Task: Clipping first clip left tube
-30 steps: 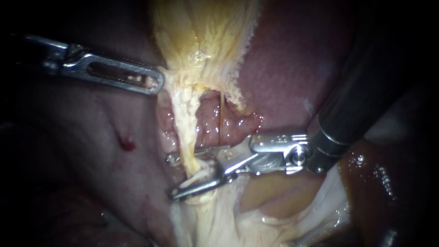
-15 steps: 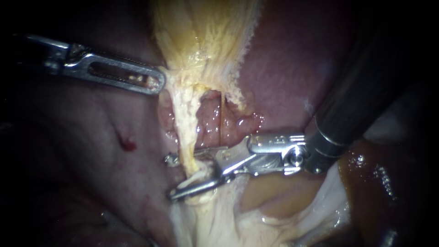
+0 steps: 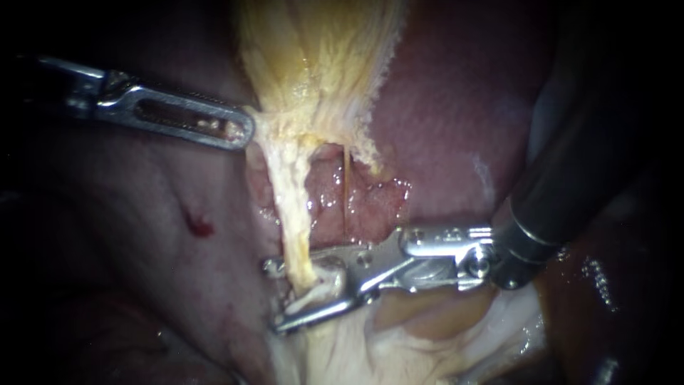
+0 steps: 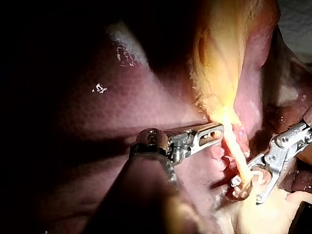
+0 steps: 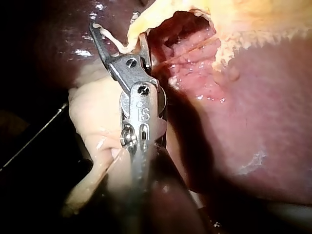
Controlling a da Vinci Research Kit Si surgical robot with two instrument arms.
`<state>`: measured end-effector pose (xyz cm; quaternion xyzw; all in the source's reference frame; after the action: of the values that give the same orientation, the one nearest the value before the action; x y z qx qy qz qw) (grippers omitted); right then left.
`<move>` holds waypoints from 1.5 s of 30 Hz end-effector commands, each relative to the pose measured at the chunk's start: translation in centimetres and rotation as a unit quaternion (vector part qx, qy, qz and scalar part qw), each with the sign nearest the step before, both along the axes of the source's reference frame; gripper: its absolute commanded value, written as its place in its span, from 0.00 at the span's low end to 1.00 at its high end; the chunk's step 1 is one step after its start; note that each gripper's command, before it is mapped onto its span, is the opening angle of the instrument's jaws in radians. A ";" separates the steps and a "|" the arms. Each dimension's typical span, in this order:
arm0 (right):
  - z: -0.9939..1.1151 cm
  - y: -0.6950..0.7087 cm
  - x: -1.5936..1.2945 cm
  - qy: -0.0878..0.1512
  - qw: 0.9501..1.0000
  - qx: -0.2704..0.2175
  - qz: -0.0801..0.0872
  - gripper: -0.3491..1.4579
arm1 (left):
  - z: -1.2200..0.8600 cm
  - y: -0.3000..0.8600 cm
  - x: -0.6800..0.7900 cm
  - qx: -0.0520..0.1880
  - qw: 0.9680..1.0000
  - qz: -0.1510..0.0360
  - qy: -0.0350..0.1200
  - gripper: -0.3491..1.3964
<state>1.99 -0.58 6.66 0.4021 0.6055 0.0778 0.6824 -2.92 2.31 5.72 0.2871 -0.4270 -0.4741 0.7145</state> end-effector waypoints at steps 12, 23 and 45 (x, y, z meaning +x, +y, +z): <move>-0.06 -0.04 0.01 0.012 1.000 0.005 -0.014 0.47 | 0.00 0.00 0.00 0.000 1.000 0.000 0.000 0.00; -0.06 -0.04 0.01 0.012 1.000 0.005 -0.014 0.47 | 0.00 0.00 0.00 0.000 1.000 0.000 0.000 0.00; -0.05 0.06 -0.21 -0.025 0.997 0.074 -0.014 0.00 | 0.00 0.00 0.00 0.000 1.000 0.000 0.000 0.00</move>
<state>1.78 -0.51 6.60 0.4564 0.5751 0.1256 0.6672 -2.92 2.31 5.72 0.2875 -0.4271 -0.4741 0.7143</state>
